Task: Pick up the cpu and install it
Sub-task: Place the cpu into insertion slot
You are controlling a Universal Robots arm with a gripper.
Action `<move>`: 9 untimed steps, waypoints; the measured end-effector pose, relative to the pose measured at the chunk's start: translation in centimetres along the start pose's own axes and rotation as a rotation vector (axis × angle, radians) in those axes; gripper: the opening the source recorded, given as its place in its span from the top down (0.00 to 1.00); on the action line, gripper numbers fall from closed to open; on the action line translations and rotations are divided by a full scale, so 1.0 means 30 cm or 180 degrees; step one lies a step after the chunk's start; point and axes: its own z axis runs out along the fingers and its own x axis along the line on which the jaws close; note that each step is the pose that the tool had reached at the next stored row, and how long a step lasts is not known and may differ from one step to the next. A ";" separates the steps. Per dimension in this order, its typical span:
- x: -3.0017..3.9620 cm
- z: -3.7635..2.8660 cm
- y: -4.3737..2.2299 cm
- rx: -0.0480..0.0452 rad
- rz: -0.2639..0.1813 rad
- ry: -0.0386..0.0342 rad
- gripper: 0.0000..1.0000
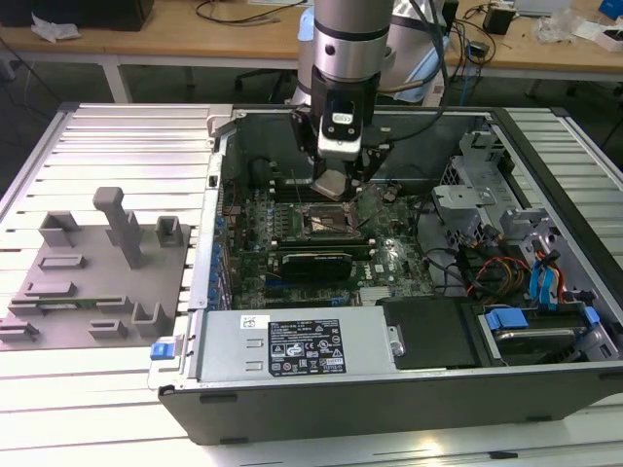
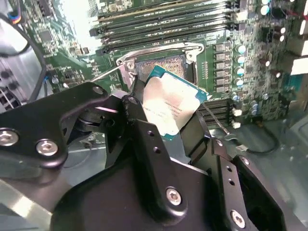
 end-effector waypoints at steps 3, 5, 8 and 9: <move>0.000 0.000 0.000 0.0000 0.0198 -0.0008 0.45; 0.000 0.000 0.000 0.0000 0.0304 -0.0013 0.45; 0.000 0.000 0.000 0.0001 0.0486 -0.0020 0.45; 0.000 0.000 0.000 0.0001 0.0534 -0.0022 0.45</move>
